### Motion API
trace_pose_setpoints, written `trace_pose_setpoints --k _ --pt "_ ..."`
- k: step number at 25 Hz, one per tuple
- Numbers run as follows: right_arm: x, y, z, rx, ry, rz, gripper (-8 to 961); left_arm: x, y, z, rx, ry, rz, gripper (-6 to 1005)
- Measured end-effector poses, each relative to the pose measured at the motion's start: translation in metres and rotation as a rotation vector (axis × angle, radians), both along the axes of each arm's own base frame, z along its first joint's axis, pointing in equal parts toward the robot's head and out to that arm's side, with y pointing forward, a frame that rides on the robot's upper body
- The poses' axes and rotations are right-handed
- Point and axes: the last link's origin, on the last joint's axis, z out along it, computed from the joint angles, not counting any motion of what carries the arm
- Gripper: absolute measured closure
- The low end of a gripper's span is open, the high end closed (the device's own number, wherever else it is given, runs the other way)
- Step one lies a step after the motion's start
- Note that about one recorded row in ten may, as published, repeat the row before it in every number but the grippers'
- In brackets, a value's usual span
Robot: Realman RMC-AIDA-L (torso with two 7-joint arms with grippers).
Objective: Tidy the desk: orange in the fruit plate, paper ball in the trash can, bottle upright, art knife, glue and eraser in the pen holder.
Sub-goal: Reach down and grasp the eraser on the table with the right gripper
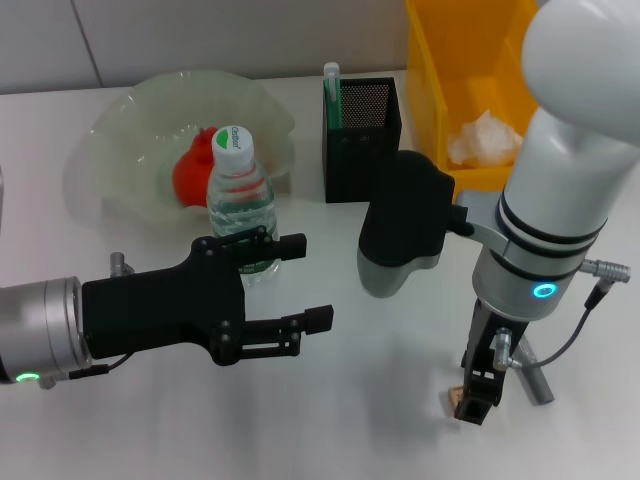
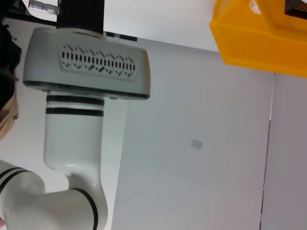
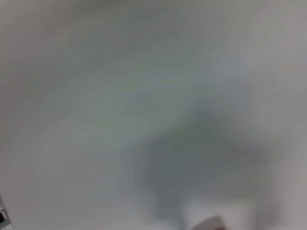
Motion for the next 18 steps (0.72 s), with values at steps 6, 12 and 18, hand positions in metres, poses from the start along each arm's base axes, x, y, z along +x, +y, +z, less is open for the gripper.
trace_pose_setpoints --k 6,12,18 --pt "0.0027 -0.0016 -0.0033 -0.006 -0.013 0.0 395 0.0 0.0001 0.0003 0.003 -0.003 0.001 186" --pt "0.0026 -0.0021 -0.0038 -0.007 -0.014 -0.002 415 -0.0001 0.0002 0.0004 0.003 -0.002 0.001 186" --pt "0.0026 -0.0028 -0.0045 -0.008 -0.013 -0.004 436 0.0003 0.0002 -0.0001 0.003 -0.003 0.001 187"
